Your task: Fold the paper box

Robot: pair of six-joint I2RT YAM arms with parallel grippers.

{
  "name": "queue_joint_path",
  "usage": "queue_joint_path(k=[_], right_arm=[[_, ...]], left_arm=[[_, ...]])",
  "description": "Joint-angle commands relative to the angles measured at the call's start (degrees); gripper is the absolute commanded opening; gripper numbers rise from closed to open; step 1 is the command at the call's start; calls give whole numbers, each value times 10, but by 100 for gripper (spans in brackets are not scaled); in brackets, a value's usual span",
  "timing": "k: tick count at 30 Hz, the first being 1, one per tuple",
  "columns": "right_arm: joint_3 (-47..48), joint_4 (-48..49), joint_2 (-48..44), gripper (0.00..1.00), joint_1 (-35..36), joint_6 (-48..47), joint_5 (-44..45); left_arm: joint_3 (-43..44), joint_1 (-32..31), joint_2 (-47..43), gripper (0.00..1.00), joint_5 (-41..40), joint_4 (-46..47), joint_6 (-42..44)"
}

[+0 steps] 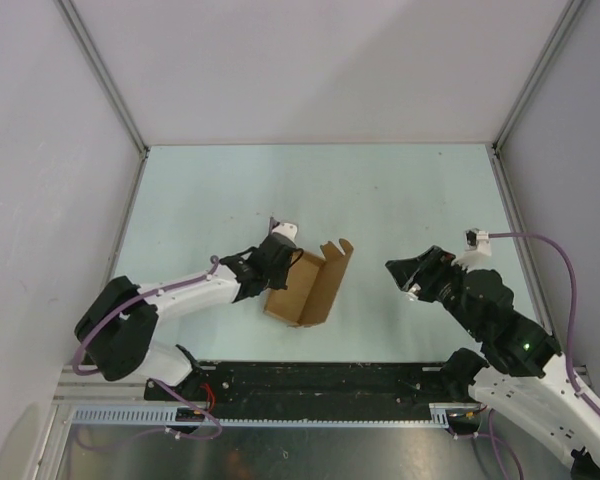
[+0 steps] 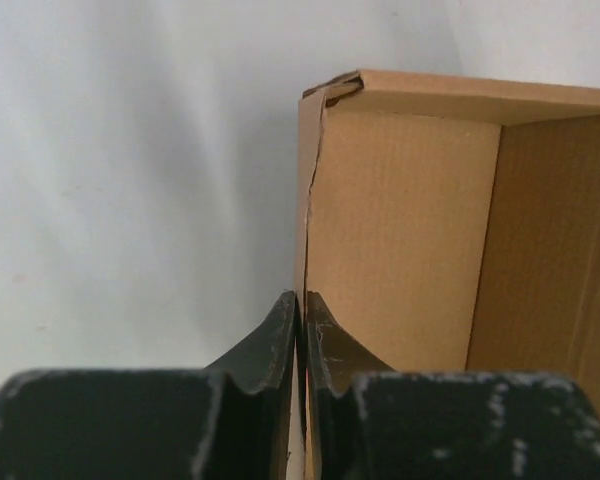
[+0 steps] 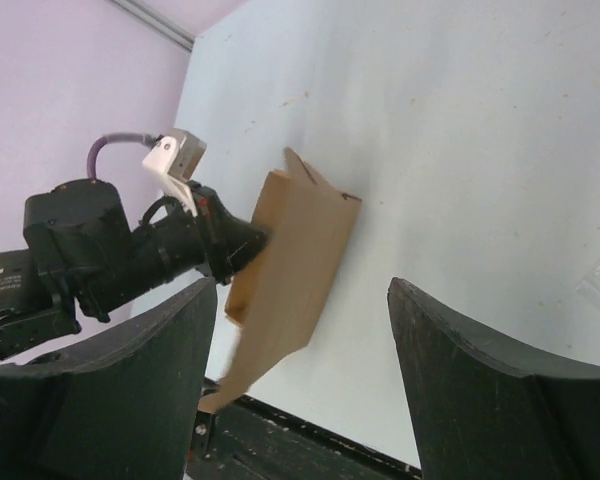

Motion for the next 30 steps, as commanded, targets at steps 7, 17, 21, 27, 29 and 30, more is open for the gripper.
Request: queue_joint_path(k=[7,17,21,27,29,30], right_arm=[[31,-107,80,75,-15,0,84],[20,-111,209,75,-186,-56,12],[6,-68,241,76,-245,-72,-53],[-6,-33,310,77,-271,-82,-74],[-10,-22,322,77,-276,-80,-76],[-15,-19,330,76,-277,-80,-76]], left_arm=[[-137,11,-59,13,94,180,-199],[-258,21,-104,13,76,289,-372],[-276,20,-123,16,62,299,-396],[-280,20,-148,28,57,299,-396],[-281,20,-159,32,56,299,-396],[-281,20,-163,35,55,299,-394]])
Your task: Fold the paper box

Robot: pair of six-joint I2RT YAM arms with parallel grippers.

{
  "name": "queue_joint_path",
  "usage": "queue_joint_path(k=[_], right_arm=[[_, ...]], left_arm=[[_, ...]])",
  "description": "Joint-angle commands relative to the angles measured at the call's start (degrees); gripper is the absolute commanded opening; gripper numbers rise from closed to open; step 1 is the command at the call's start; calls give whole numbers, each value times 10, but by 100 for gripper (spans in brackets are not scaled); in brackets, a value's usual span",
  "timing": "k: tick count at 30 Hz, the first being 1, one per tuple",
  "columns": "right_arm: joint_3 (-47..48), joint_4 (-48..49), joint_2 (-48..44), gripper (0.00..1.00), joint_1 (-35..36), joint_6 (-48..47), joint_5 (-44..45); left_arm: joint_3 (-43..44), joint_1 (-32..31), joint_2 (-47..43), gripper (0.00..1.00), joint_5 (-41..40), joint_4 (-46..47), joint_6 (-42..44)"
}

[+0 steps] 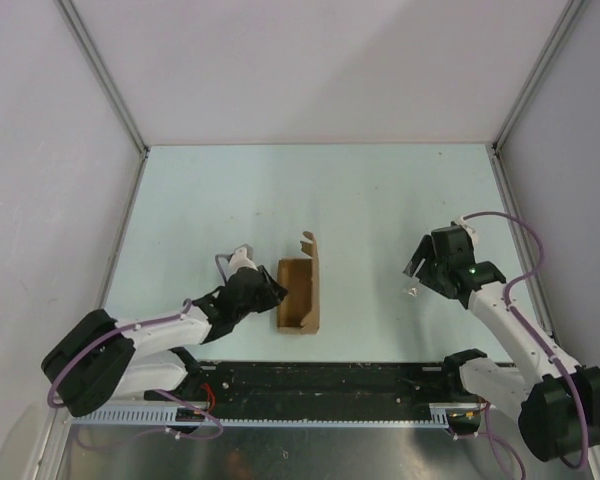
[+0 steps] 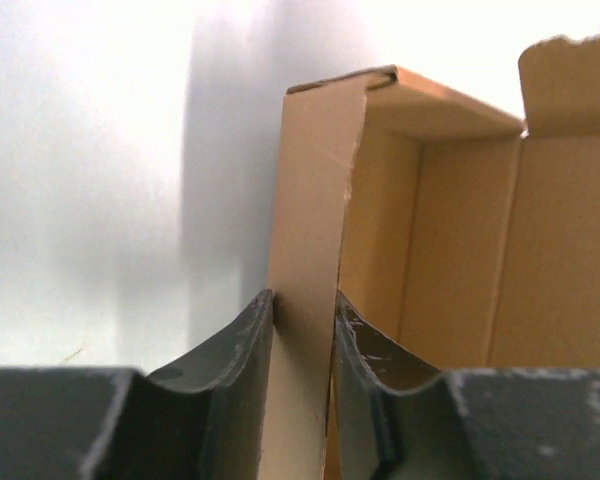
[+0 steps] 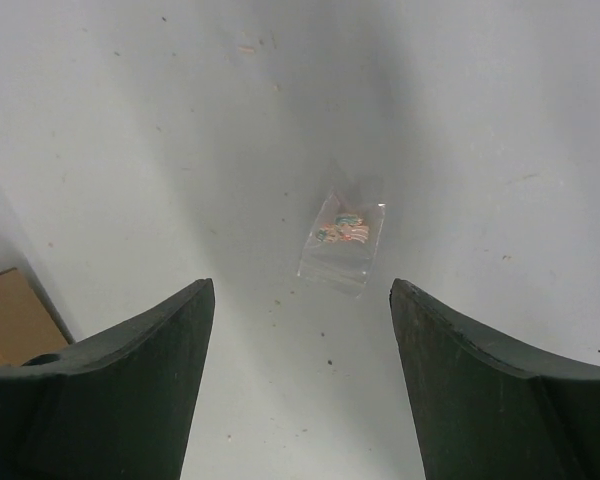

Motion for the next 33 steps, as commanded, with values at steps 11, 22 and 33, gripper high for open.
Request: queue_joint_path(k=[11,22,33], right_arm=[[-27,84,92,74,-24,-15,-40],[-38,98,103,77,-24,-26,-44],[-42,105,118,75,-25,-36,-48]], left_arm=[[-2,4,-36,37,-16,25,-1],[-9,4,-19,43,-17,26,7],[-30,4,-54,50,-19,23,15]])
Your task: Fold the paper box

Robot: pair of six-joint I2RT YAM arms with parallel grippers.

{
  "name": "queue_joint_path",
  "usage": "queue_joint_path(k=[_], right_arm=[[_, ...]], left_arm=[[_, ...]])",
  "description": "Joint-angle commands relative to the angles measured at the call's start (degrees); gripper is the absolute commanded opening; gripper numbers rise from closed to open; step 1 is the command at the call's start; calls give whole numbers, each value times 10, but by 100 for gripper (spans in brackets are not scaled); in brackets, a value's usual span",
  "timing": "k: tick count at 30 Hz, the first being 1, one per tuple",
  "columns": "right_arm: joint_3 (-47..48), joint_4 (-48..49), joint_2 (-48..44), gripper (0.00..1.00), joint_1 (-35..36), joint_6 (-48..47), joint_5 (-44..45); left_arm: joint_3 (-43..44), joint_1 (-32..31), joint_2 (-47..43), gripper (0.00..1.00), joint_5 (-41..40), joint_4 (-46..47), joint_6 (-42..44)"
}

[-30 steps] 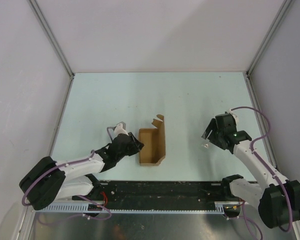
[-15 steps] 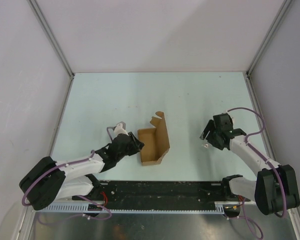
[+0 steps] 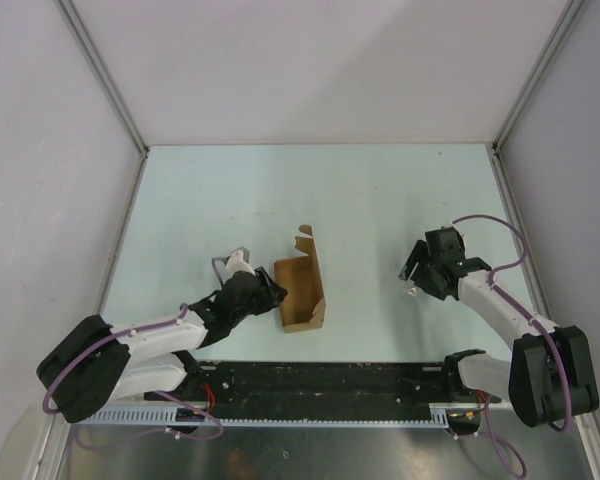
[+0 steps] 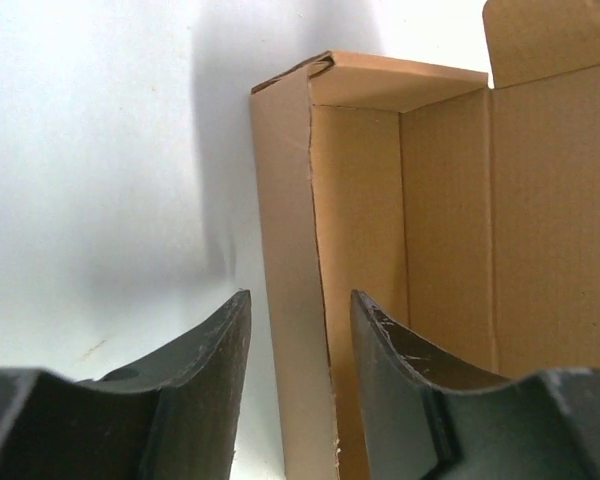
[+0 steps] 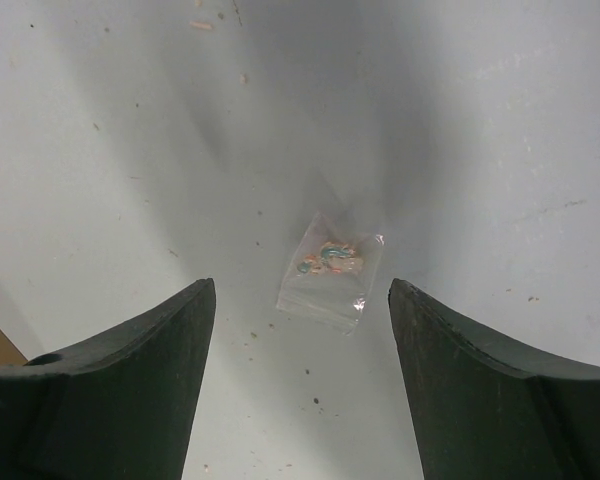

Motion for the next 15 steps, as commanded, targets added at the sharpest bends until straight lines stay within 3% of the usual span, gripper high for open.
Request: queue_joint_path(k=[1,15], right_arm=[[-4,17,12,74,-2,-14,-3],[-4,30,69,58,-2,-25,17]], left_arm=[[-11,4,-36,52,-9,9,11],[17,4,-150,56,-38,-82,39]])
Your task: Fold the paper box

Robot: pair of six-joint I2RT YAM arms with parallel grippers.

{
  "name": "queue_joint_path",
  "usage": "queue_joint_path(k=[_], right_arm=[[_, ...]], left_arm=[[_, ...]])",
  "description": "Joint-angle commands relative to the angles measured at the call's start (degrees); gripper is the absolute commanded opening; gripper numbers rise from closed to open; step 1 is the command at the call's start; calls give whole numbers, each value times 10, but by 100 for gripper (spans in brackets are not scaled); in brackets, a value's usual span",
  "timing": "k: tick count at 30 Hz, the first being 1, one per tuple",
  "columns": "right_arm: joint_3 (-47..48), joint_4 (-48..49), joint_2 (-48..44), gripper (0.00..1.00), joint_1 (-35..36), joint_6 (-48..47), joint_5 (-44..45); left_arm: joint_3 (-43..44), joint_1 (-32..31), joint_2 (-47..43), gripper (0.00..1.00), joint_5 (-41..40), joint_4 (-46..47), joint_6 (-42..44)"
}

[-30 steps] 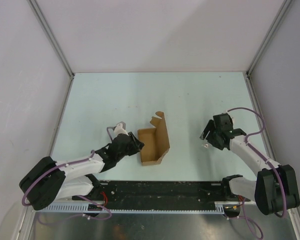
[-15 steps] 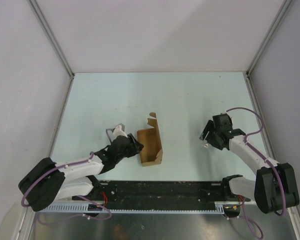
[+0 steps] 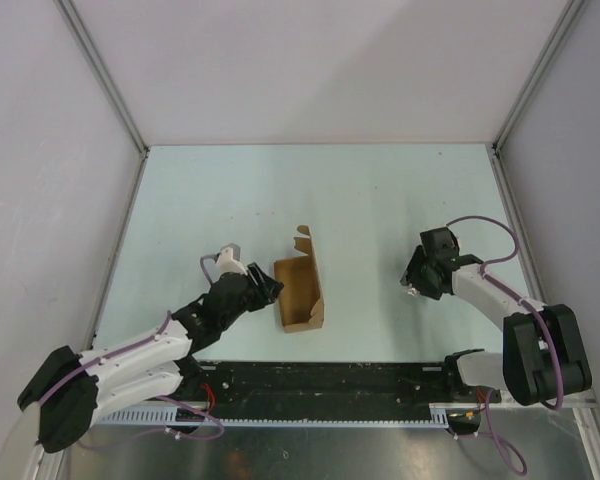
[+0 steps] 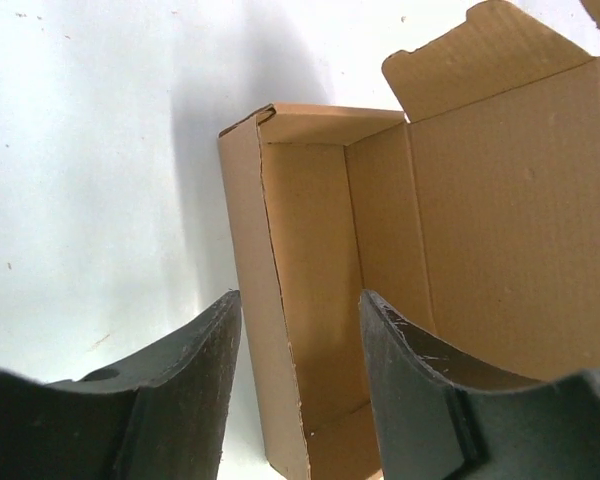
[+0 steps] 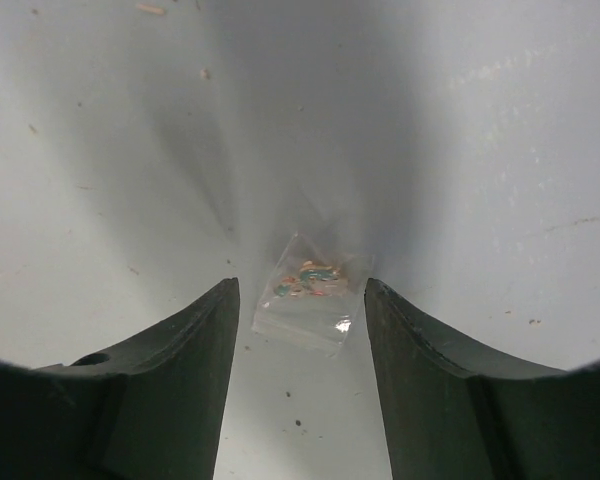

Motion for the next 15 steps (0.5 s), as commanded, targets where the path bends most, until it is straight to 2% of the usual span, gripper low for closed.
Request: queue_joint_path(k=[1,15], right_arm=[[-4,7,10,54,-2,-12,19],[-7,10,14,29,-2,-20,31]], left_arm=[[22,4,-35,56,-23,-29,14],[18,4,-50,57,-26,-33,18]])
